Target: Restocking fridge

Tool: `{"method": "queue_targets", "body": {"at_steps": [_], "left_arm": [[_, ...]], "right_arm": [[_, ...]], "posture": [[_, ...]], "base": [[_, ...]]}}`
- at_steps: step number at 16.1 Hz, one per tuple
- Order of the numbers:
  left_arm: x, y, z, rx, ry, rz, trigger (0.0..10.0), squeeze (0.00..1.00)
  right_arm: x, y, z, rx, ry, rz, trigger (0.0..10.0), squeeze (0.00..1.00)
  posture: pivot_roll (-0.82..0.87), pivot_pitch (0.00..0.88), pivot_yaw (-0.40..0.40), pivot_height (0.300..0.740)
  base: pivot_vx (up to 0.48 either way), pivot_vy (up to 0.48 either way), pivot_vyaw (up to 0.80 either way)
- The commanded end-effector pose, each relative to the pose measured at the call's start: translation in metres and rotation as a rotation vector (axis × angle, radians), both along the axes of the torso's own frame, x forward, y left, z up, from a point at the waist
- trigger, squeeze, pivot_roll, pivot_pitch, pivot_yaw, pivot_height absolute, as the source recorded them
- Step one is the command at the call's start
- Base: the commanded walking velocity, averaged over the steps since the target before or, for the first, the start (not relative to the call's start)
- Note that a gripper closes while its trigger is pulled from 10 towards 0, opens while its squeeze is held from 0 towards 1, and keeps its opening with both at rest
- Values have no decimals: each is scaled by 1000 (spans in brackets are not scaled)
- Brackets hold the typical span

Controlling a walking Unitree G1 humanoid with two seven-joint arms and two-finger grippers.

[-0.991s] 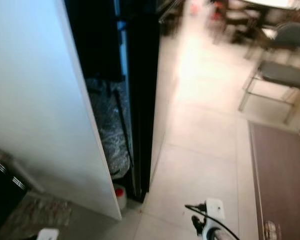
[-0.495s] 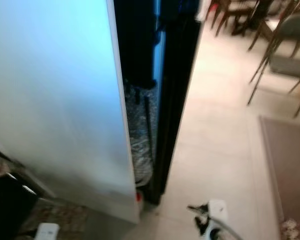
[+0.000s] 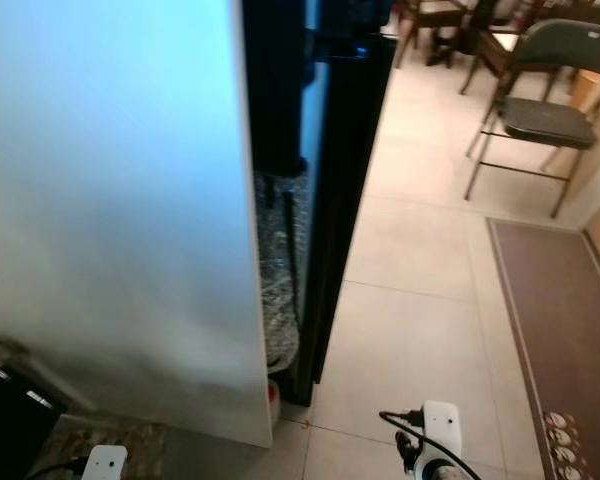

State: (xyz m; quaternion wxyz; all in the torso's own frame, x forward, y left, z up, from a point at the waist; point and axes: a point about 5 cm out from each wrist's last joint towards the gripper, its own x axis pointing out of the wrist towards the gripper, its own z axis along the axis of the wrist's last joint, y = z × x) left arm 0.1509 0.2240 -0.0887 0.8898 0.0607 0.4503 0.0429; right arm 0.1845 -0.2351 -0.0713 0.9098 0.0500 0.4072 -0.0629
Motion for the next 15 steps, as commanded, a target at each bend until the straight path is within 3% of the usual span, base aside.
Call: {"method": "queue_targets", "body": {"at_steps": [1, 3, 4, 7, 8, 9, 12, 14, 15], "left_arm": [[-6, 6, -2, 9, 30, 6, 10000, 0], [-7, 8, -1, 14, 31, 7, 10000, 0], [-6, 10, -1, 21, 32, 9, 10000, 0], [-6, 11, 0, 25, 32, 6, 10000, 0], [-6, 11, 0, 25, 31, 10, 10000, 0], [-7, 11, -1, 25, 31, 15, 10000, 0], [-11, 10, -2, 24, 40, 22, 10000, 0], [-12, 9, -3, 23, 43, 24, 10000, 0], [-13, 9, -3, 25, 45, 24, 10000, 0]], "right_arm": [[2, -2, 3, -15, -64, -40, 10000, 0], [5, -3, 7, -36, -129, -73, 10000, 0], [9, -3, 14, -50, -239, -105, 10000, 0], [14, -2, 23, -52, -351, -88, 10000, 0], [55, -6, 61, -114, -560, -53, 10000, 0], [83, -5, 97, -145, -716, -17, 10000, 0], [100, 6, 137, -158, -895, 49, 10000, 0], [98, 12, 147, -163, -925, 75, 10000, 0], [97, 20, 154, -196, -935, 143, 10000, 0]], "posture": [[21, 13, 17, 740], [15, 12, 19, 740], [11, 13, 23, 740], [0, 9, 20, 740], [2, 7, 18, 740], [2, 0, 10, 740], [-6, 0, 2, 740], [-7, 0, 2, 740], [-10, 0, 3, 740]], "base": [[0, 0, 0], [0, 0, 0], [0, 0, 0], [0, 0, 0], [0, 0, 0], [0, 0, 0], [0, 0, 0], [0, 0, 0], [0, 0, 0]]}}
